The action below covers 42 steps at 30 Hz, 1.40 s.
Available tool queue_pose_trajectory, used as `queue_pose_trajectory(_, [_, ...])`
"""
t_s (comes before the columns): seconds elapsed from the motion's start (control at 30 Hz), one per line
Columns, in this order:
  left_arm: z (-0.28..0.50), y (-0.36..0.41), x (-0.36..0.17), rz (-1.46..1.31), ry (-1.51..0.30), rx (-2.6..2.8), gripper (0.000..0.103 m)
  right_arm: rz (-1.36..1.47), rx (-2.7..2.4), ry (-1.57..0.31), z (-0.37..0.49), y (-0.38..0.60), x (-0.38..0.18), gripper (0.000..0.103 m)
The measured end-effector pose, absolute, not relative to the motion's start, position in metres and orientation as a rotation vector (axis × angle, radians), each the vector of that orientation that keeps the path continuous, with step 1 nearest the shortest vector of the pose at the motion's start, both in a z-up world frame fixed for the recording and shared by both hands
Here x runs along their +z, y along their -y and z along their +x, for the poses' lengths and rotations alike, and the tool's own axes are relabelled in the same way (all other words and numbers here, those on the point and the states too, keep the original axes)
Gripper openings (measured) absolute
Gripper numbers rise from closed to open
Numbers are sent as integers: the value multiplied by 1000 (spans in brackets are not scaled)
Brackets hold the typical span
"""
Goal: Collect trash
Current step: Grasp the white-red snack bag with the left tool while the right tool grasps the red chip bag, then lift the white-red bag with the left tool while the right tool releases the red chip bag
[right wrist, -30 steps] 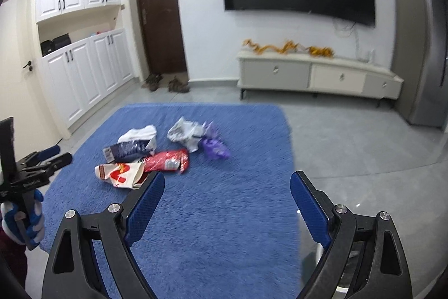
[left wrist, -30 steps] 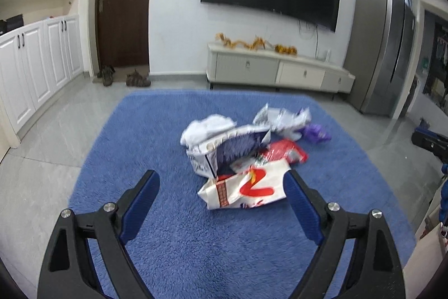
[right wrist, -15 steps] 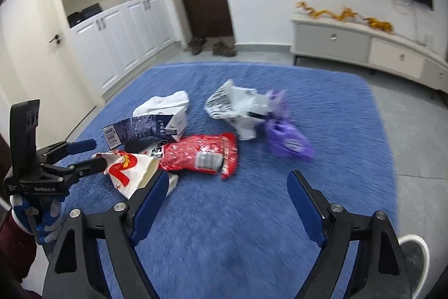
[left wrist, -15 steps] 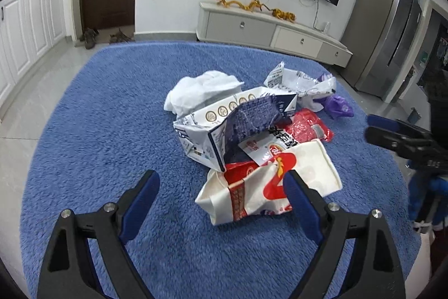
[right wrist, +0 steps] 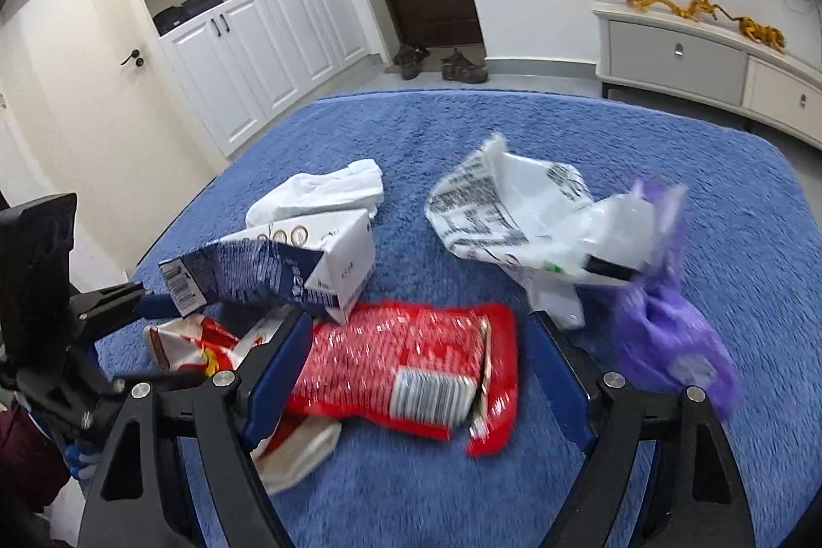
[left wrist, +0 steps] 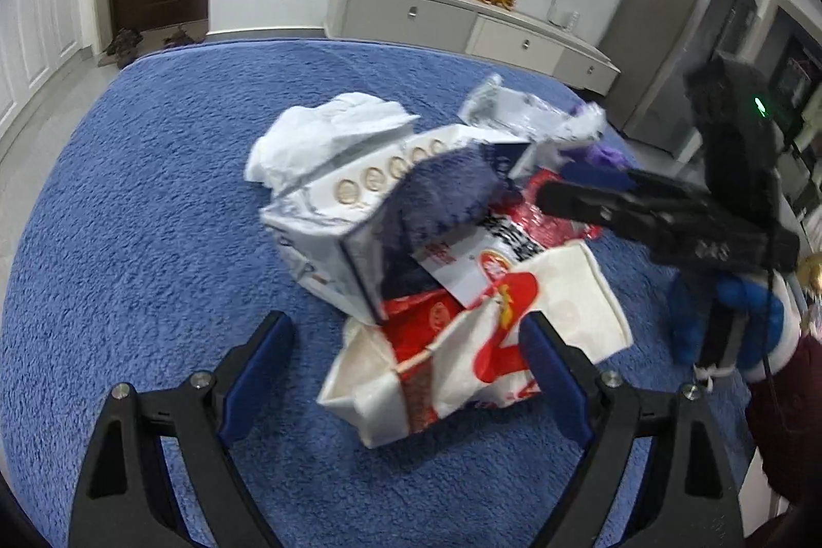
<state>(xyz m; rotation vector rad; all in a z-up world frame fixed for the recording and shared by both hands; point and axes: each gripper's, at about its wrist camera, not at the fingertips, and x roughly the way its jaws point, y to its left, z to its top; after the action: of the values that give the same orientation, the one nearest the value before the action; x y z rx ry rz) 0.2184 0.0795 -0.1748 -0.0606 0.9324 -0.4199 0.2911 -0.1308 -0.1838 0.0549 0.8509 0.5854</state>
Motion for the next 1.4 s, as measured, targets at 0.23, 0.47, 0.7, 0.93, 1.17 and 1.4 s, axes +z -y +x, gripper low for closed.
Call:
queue_pose_trajectory(0.23, [211, -63, -174, 21, -925, -468, 81, 19, 610, -905, 299, 120, -193, 85])
queue_pose_trajectory(0.47, [205, -62, -173, 11, -914, -453, 64, -23, 619, -907, 284, 120, -194, 63])
queue_pose_trajectory(0.7, [183, -70, -170, -31, -901, -424, 53, 30, 641, -924, 268, 131, -193, 42])
queue_pose_trajectory(0.93, [155, -71, -165, -48, -891, -407, 50, 46, 655, -947, 247, 126, -197, 13])
queue_pose_trajectory(1.17, [124, -82, -160, -38, -876, -410, 48, -7, 694, -964, 223, 123, -189, 21])
queue_pose_trajectory(1.4, [95, -112, -160, -78, -876, -360, 47, -76, 736, -924, 209, 106, -174, 59])
